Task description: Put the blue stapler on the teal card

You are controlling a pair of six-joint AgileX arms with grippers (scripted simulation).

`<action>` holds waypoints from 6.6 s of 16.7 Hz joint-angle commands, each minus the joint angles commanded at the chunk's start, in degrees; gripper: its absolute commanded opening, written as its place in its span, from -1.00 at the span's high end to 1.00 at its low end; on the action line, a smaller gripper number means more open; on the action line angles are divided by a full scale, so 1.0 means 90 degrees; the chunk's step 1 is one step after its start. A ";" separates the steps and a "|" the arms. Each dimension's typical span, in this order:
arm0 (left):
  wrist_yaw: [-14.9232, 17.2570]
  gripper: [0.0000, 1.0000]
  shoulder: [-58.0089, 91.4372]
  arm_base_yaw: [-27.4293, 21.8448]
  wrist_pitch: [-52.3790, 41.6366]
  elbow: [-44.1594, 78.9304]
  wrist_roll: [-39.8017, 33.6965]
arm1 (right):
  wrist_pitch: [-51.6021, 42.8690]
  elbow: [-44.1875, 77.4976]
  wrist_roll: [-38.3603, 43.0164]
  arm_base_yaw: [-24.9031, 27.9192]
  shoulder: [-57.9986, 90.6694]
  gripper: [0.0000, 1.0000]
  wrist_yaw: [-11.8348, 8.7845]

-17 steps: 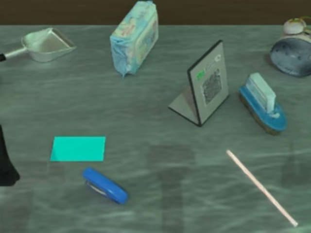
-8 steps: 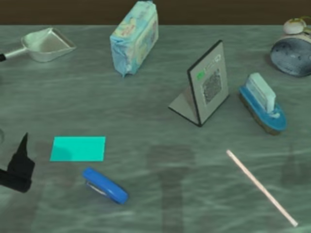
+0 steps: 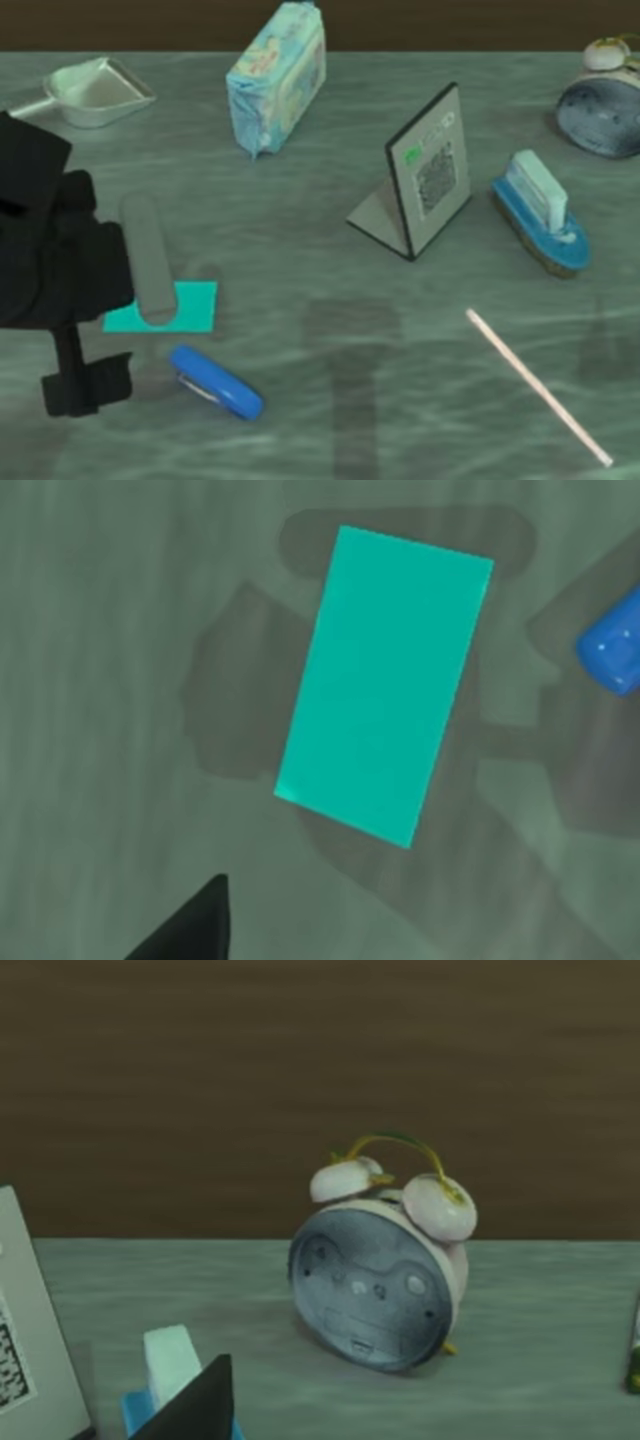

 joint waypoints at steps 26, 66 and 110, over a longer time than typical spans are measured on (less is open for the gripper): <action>-0.0021 -1.00 0.4803 -0.1268 0.0088 0.1496 0.3391 | 0.0000 0.0000 0.0000 0.0000 0.0000 -1.00 0.0000; -0.0021 1.00 0.3668 -0.1183 -0.2340 0.2691 0.3253 | 0.0000 0.0000 0.0000 0.0000 0.0000 -1.00 0.0000; 0.0047 1.00 0.5147 0.0483 -0.3381 0.5266 2.1670 | 0.0000 0.0000 0.0000 0.0000 0.0000 -1.00 0.0000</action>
